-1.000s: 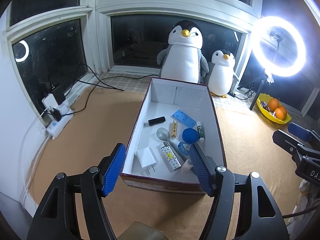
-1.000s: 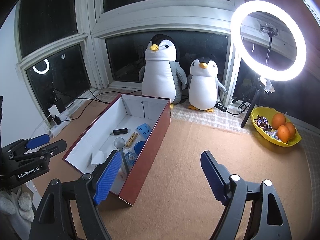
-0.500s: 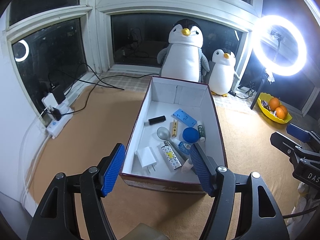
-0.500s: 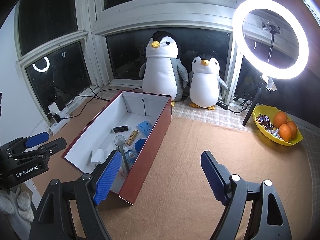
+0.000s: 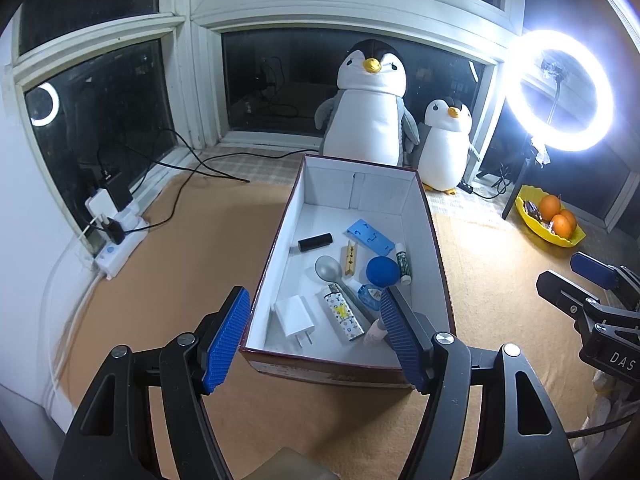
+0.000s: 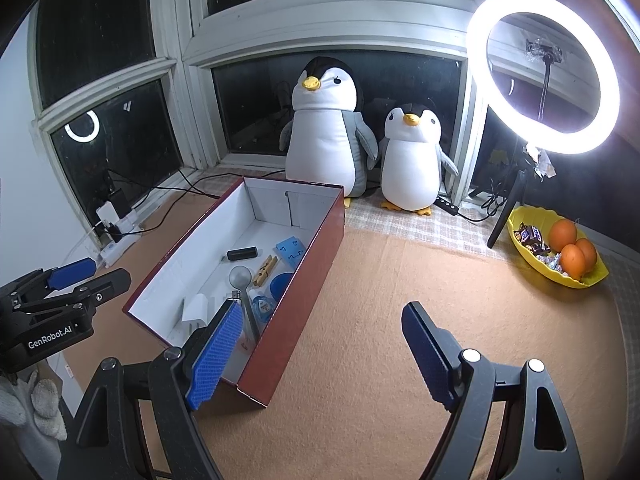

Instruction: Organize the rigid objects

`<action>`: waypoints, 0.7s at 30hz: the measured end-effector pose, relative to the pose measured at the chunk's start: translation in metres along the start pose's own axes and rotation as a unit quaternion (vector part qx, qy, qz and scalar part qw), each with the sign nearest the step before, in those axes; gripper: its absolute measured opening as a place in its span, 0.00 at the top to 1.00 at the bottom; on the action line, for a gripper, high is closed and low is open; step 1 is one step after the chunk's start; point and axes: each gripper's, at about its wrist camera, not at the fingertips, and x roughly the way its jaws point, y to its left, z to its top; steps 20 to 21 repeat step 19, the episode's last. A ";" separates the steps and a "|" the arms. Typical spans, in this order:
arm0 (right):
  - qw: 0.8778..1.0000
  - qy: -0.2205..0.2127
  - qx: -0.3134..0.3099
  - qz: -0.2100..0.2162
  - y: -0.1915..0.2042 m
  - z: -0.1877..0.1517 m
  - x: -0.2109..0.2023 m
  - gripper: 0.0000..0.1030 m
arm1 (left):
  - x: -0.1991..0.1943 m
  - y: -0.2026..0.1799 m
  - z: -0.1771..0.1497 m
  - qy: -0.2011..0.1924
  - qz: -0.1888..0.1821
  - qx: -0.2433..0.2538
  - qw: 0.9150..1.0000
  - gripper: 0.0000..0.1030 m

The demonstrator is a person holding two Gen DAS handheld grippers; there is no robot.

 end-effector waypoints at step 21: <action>1.000 0.001 -0.001 0.000 0.000 -0.002 0.000 0.24 | -0.002 0.000 0.001 -0.005 0.005 0.004 1.000 0.34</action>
